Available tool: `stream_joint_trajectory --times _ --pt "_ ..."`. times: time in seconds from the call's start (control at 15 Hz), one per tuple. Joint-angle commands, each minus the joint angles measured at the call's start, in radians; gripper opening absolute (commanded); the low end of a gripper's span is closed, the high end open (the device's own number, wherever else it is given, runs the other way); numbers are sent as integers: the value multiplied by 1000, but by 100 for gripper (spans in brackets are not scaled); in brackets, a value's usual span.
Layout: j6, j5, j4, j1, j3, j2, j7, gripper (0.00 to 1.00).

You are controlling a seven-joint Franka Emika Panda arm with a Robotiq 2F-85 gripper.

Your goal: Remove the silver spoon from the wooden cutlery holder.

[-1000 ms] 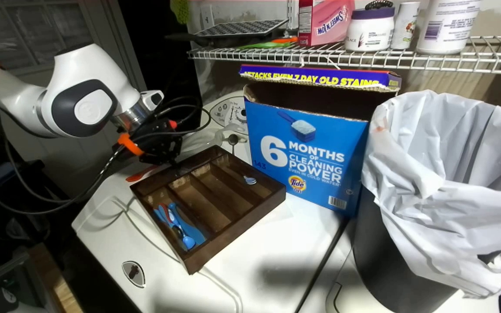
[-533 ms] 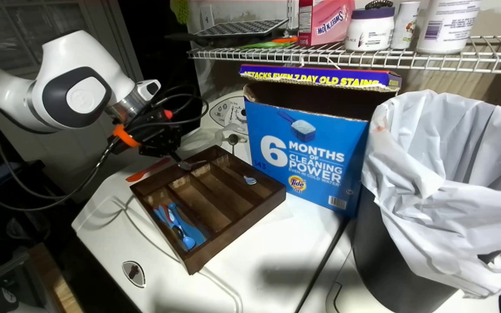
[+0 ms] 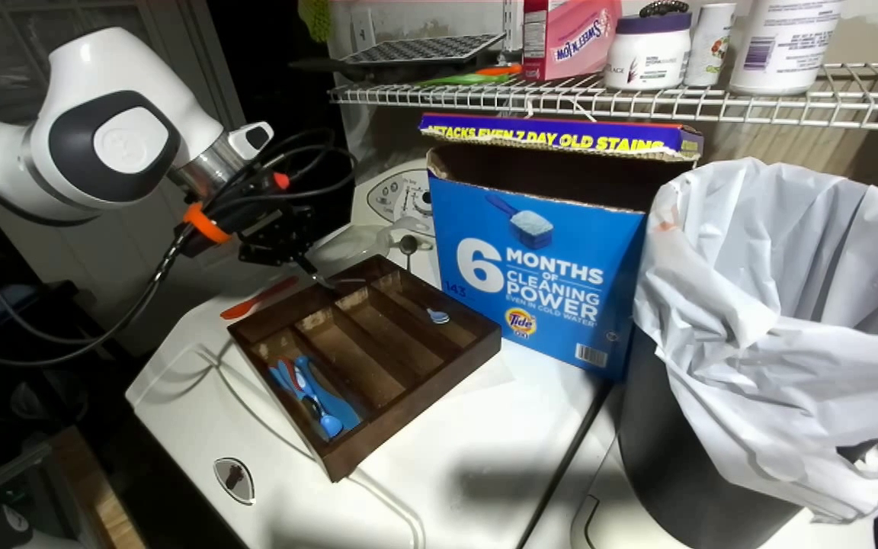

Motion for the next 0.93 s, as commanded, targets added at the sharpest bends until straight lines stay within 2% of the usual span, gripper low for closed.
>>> stream_joint_trajectory --times 0.0,0.47,0.87 --pt "-49 -82 1 -30 45 -63 86 0" --pt "-68 -142 3 -23 122 -146 218 0" --pt "-139 -104 3 24 170 -165 306 0"
